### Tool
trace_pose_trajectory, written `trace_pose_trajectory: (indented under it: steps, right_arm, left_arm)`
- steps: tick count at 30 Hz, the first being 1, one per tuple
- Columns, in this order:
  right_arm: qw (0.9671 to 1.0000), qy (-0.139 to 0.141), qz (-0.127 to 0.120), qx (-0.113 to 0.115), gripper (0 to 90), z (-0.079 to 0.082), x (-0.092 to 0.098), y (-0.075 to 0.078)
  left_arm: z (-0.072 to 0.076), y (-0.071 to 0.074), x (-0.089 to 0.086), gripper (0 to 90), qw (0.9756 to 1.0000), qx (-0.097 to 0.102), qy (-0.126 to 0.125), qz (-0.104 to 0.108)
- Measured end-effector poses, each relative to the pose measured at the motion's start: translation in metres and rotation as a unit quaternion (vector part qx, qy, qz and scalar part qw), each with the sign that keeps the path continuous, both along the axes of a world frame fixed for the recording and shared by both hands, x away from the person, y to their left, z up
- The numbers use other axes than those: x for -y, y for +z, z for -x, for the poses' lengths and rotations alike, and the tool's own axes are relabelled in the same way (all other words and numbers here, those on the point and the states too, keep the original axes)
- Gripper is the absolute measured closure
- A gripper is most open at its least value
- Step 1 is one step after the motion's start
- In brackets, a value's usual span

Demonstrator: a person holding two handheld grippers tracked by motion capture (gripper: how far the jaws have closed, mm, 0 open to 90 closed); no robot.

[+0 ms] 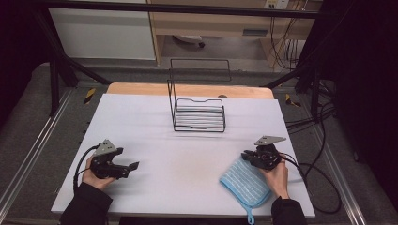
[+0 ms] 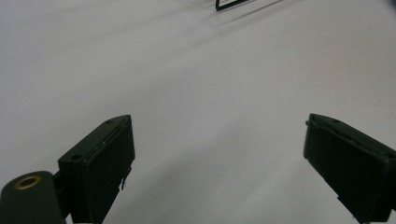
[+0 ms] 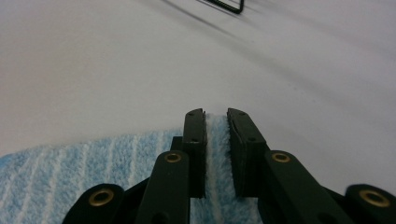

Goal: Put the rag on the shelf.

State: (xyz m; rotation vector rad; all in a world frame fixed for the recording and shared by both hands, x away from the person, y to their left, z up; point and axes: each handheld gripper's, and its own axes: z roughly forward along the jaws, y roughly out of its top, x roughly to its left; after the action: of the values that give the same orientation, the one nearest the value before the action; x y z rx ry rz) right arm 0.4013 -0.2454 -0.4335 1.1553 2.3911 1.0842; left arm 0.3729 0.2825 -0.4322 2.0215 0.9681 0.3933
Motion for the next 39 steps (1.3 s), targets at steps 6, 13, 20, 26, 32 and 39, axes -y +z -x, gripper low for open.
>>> trace_pose_trajectory:
  steps: [6, 13, 20, 26, 32, 39]
  right_arm:
    - [0.9991, 0.040, 0.007, 0.008, 78.0, -0.009, -0.025, 0.006]
    - [0.9965, 0.077, 0.032, 0.010, 77.3, -0.023, -0.049, 0.004]
    - [0.9964, 0.075, 0.039, -0.004, 69.5, -0.034, -0.058, -0.005]
    - [0.9987, 0.040, 0.002, 0.032, 42.0, -0.026, -0.055, 0.006]
    - [0.9985, 0.016, -0.048, 0.019, 30.1, -0.002, -0.050, 0.020]
    - [0.9978, 0.038, -0.051, -0.018, 41.0, 0.031, -0.058, 0.017]
  left_arm:
    - [0.000, 0.000, 0.000, 8.7, 1.0000, 0.001, 0.002, 0.001]
    - [0.000, 0.000, 0.000, 8.7, 1.0000, 0.001, 0.002, -0.001]
    - [0.000, 0.000, 0.000, 8.7, 1.0000, 0.001, 0.002, -0.002]
    - [0.000, 0.000, 0.000, 8.7, 1.0000, 0.001, 0.003, -0.003]
    - [0.000, 0.000, -0.001, 8.7, 1.0000, 0.000, 0.006, -0.002]
    - [0.000, 0.000, 0.000, 8.7, 1.0000, -0.001, 0.006, -0.002]
